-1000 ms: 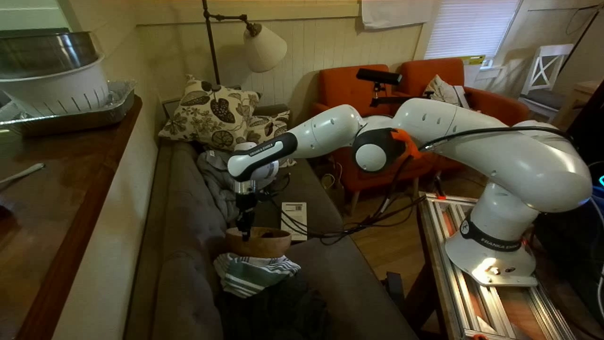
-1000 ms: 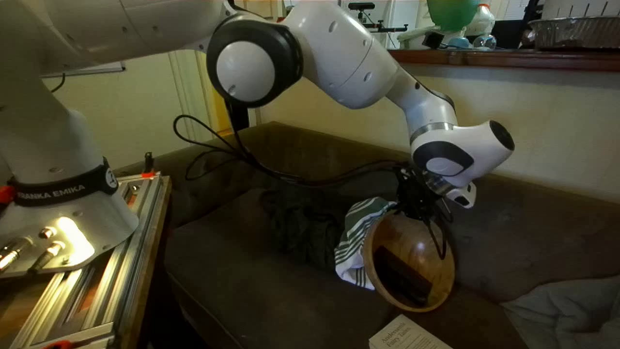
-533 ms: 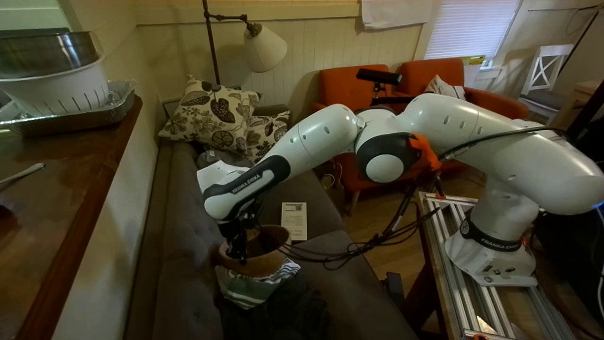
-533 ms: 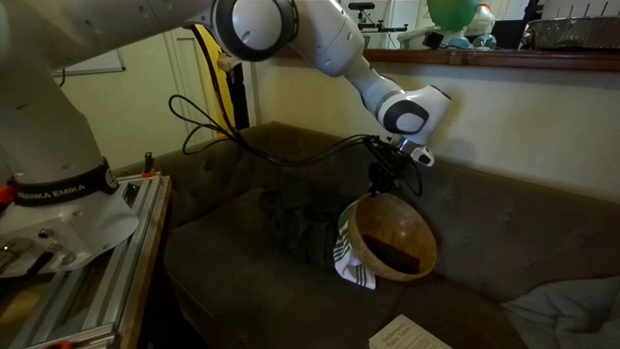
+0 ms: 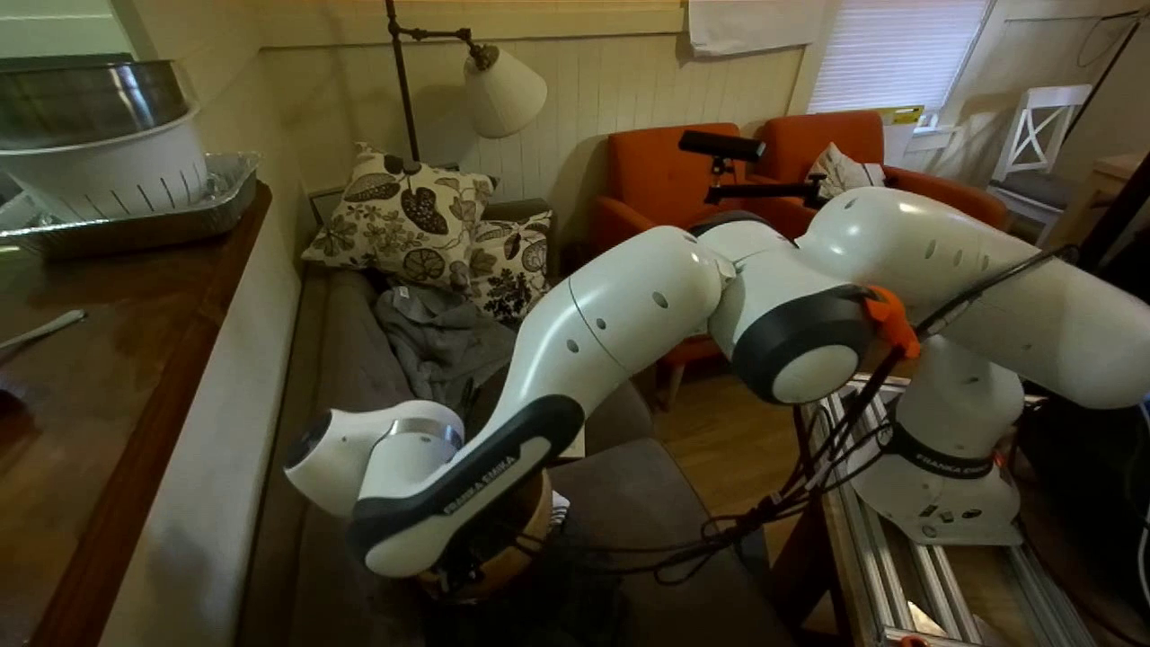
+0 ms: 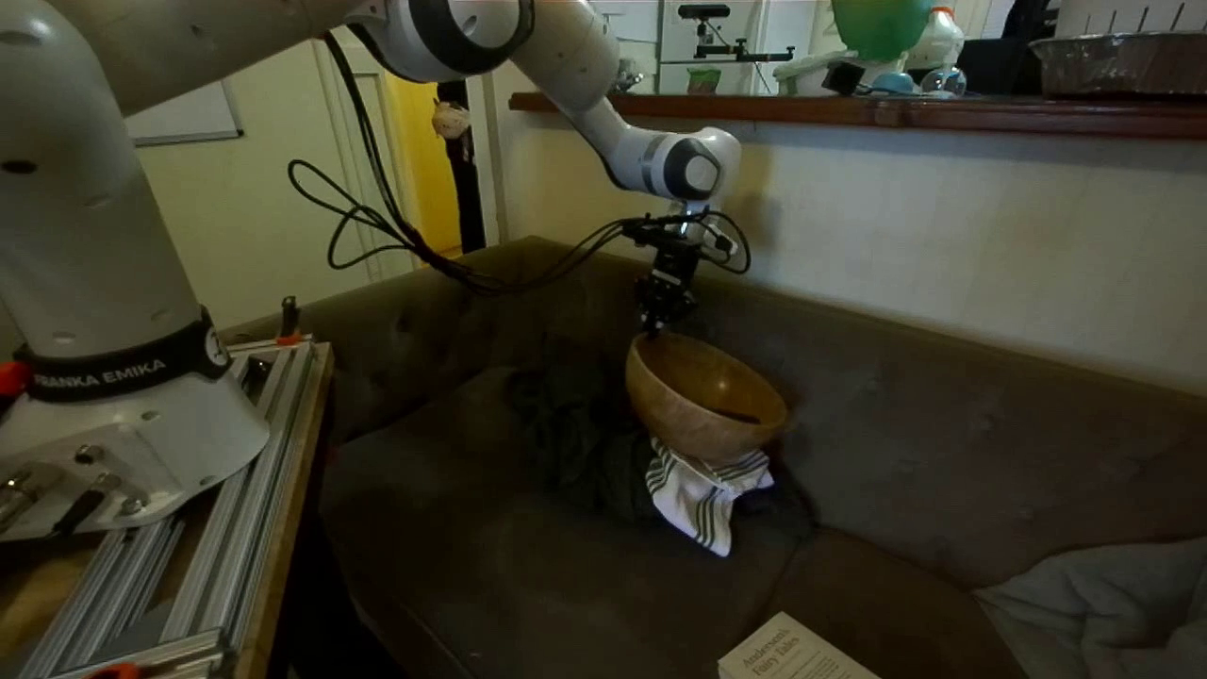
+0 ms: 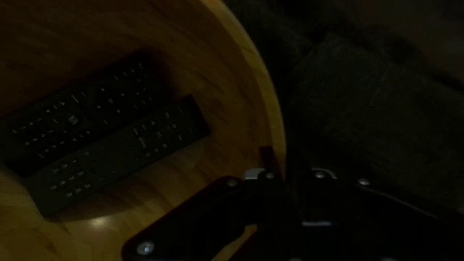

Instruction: Move the wooden bowl to the left

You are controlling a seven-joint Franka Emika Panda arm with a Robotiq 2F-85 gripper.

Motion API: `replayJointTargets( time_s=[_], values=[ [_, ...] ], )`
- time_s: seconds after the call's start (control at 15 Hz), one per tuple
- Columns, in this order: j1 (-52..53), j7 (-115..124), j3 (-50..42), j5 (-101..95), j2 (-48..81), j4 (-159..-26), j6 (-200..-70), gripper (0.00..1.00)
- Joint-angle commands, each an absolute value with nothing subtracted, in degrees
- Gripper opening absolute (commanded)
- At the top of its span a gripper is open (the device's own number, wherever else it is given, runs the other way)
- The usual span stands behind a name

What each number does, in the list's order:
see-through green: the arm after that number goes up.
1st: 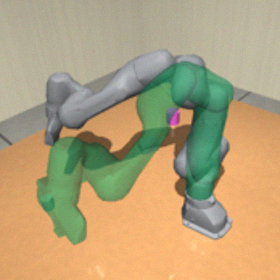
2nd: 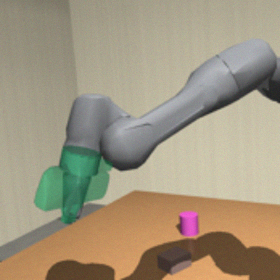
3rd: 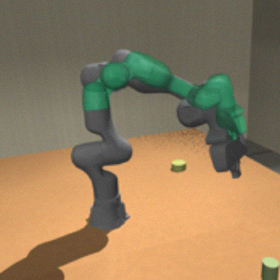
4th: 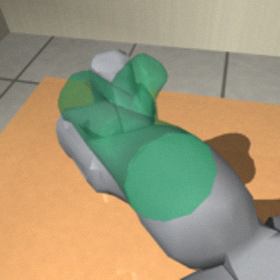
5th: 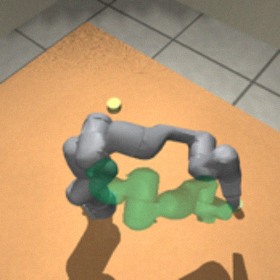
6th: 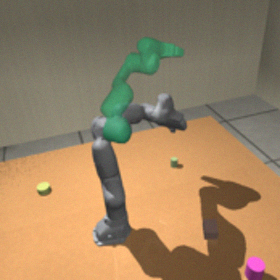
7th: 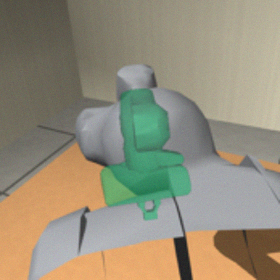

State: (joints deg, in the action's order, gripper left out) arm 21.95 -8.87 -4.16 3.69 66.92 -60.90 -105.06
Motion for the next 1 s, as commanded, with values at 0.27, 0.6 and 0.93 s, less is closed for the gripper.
replayJointTargets(
  time_s=[0.27, 0.6, 0.93],
  values=[
    [35.77, -12.96, -0.87, -0.09, 60.45, -65.05, -95.21, 0.39],
    [29.12, -20.82, 0.28, 6.13, 53.36, -72.33, -96.75, 0.72],
    [13.35, -27.07, 5.00, 10.00, 52.55, -78.98, -97.90, 1.00]
  ],
)
